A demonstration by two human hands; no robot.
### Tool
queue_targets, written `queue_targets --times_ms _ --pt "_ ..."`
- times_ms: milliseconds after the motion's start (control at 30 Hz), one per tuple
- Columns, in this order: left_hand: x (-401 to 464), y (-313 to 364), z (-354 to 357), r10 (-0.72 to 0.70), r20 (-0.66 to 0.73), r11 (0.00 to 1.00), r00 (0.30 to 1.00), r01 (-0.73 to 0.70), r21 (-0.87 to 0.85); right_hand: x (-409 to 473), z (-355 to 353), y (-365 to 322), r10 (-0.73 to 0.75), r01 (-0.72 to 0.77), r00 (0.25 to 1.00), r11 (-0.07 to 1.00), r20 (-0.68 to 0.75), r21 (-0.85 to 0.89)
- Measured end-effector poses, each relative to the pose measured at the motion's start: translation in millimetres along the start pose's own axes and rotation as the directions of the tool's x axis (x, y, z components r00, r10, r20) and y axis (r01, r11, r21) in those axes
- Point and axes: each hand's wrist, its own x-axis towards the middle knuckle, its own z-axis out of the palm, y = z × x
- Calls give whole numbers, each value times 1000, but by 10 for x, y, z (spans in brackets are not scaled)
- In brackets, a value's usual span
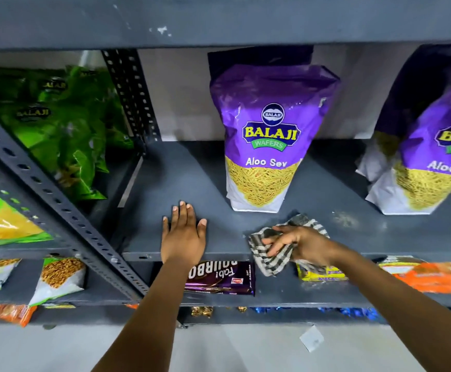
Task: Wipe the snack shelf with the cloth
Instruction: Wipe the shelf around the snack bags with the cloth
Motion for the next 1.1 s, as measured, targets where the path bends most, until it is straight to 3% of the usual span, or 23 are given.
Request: queue_targets --times_ms 33,167,233,367,500,667,733,867,933,967,1033,1100 --pt "-6 -2 2 -3 4 1000 1000 3 1 -89 -45 36 43 -43 999 993 3 110" --pt "-6 6 -13 -4 21 1000 1000 4 5 -471 -391 230 143 -140 990 972 -2 190" --pt "-15 18 -30 -15 44 1000 999 15 -2 -615 -636 256 218 -203 973 965 -72 166" --pt "-43 292 -39 -43 6 996 999 43 -77 -378 -595 -69 193 -154 943 976 -273 156" --pt "-62 768 33 -113 -9 977 994 109 -181 -251 -132 78 7 -23 972 997 -233 -67" --pt "-62 848 143 -167 -25 982 986 164 -97 -607 -540 281 161 -147 964 986 -210 80" --pt "-52 858 162 -169 -43 983 985 165 -81 -573 -817 275 131 -102 967 985 -219 141" --pt "-58 876 191 -167 -74 984 983 161 -74 -123 -1438 18 -16 158 869 956 -495 247" --pt "-42 880 209 -169 -92 985 981 164 -61 195 -1674 -79 -16 110 821 985 -571 131" --pt "-44 881 215 -172 -99 984 980 167 -57 347 -1768 -32 14 18 824 999 -567 51" --pt "-38 877 234 -181 -118 983 976 175 -64 639 -1883 169 44 -85 924 992 -379 -93" --pt "-40 872 252 -187 -154 980 970 175 -91 855 -1894 382 97 -182 955 937 -279 -299"
